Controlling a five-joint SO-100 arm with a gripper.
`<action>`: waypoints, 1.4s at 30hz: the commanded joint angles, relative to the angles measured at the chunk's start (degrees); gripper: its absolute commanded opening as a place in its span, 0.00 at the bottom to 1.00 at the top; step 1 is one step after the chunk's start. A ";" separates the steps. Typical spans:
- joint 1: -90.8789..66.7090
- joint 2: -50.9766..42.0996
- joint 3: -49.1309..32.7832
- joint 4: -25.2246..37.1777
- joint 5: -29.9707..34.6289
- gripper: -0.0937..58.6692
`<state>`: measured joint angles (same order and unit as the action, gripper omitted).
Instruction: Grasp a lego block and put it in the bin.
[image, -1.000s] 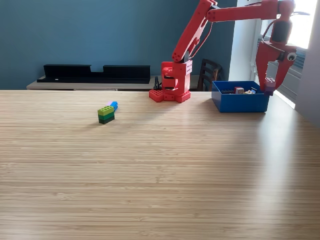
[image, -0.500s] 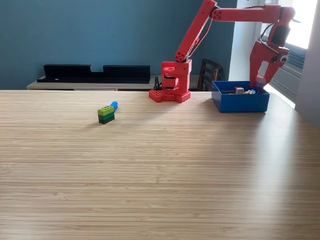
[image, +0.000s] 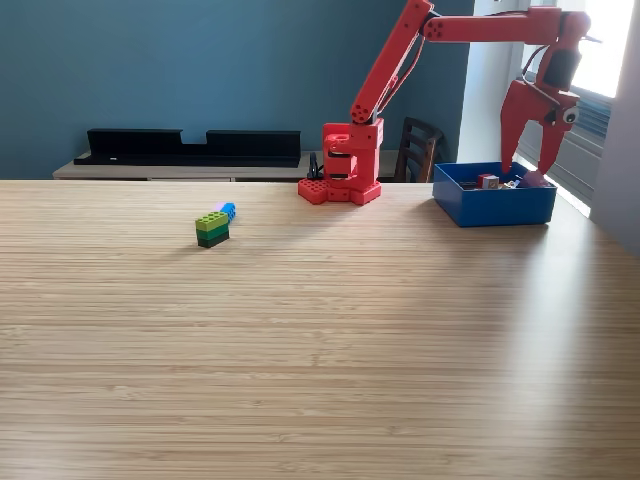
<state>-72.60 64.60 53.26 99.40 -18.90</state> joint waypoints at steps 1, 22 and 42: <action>2.46 4.39 -12.57 3.08 -0.18 0.21; 51.24 15.29 -7.47 0.79 19.95 0.00; 66.97 15.12 -8.61 -3.16 25.49 0.00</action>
<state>-5.98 73.92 46.32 97.47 6.33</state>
